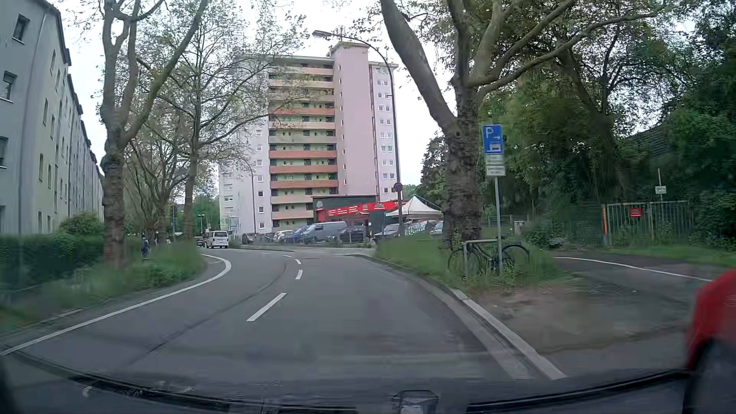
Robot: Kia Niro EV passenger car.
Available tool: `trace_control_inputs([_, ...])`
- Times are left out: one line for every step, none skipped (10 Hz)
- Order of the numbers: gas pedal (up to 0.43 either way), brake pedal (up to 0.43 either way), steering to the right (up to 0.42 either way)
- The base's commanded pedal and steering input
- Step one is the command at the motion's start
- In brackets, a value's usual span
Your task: Follow the waypoints while adhering to traffic rules and regulations
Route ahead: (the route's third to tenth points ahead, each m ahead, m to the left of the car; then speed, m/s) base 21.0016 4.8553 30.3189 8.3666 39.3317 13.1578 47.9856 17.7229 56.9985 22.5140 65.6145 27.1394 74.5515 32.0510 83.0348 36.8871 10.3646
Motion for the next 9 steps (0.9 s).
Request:
trace_control_inputs([0.000, 0.000, -0.029])
trace_control_inputs([0.000, 0.000, -0.034])
trace_control_inputs([0.000, 0.000, -0.039])
trace_control_inputs([0.000, 0.000, -0.045])
trace_control_inputs([0.000, 0.000, -0.049])
trace_control_inputs([0.000, 0.000, -0.051])
trace_control_inputs([0.008, 0.000, -0.054])
trace_control_inputs([0.008, 0.000, -0.057])
trace_control_inputs([0.020, 0.000, -0.059])
